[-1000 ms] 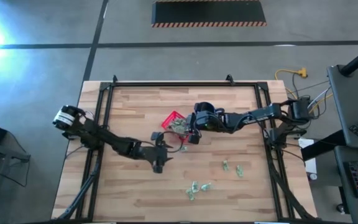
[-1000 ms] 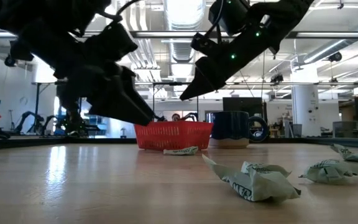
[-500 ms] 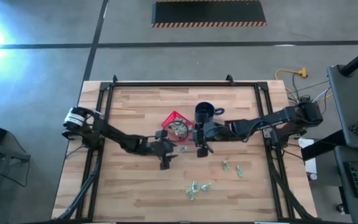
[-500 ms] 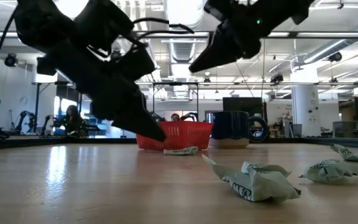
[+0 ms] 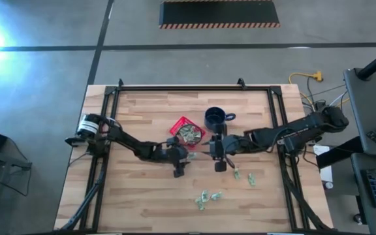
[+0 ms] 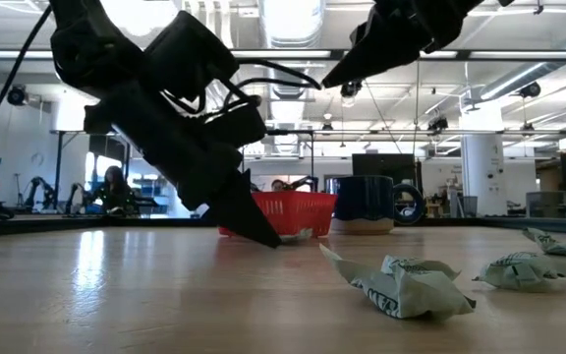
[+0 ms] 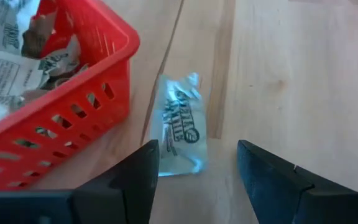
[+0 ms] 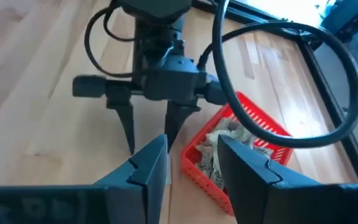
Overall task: Pick and place items into bin
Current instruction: Put the stevia packet into the bin
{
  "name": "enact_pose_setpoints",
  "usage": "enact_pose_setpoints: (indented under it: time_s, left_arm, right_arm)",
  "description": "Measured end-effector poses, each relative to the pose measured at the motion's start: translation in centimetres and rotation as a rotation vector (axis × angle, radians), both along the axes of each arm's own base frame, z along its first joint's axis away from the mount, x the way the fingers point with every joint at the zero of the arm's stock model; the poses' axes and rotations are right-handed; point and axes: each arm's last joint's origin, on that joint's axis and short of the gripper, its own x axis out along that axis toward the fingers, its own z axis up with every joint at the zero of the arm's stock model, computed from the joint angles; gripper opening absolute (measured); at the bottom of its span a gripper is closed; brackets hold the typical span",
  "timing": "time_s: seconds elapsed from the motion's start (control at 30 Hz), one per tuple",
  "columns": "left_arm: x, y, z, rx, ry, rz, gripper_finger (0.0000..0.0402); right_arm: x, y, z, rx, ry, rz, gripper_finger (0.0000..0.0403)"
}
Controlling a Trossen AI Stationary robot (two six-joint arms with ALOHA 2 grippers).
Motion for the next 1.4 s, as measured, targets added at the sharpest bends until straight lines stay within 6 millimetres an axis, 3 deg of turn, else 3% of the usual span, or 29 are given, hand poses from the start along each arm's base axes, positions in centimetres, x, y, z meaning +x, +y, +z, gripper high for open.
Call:
enact_pose_setpoints:
  time_s: [0.23,0.53,0.8,1.0,1.23,1.4]
  left_arm:
    - [-0.1,0.0,0.0,-0.017,0.016,-0.003,0.0132]
    - [-0.2,-0.3,0.0,-0.004,0.038,-0.076,0.0011]
    - [-1.1,-0.8,0.8,-0.005,0.093,-0.134,0.0003]
    - [-3.1,-0.8,3.6,0.036,0.169,-0.172,0.0001]
    - [-4.5,0.5,7.4,0.33,0.112,-0.064,0.0]
    - [-4.1,2.0,7.8,0.601,0.141,0.019,0.0]
  right_arm:
    - [-0.3,0.5,-0.5,-0.017,0.039,-0.029,0.0127]
    - [-0.5,0.5,-0.7,0.001,0.066,-0.047,0.0125]
    - [-1.1,0.4,-1.4,0.031,0.15,-0.086,0.0118]
    - [-2.1,0.8,-2.2,0.112,0.262,-0.126,0.012]
    - [-2.7,1.7,-2.8,0.269,0.321,-0.121,0.0114]
    - [-3.3,2.7,-3.4,0.332,0.342,-0.139,0.0116]
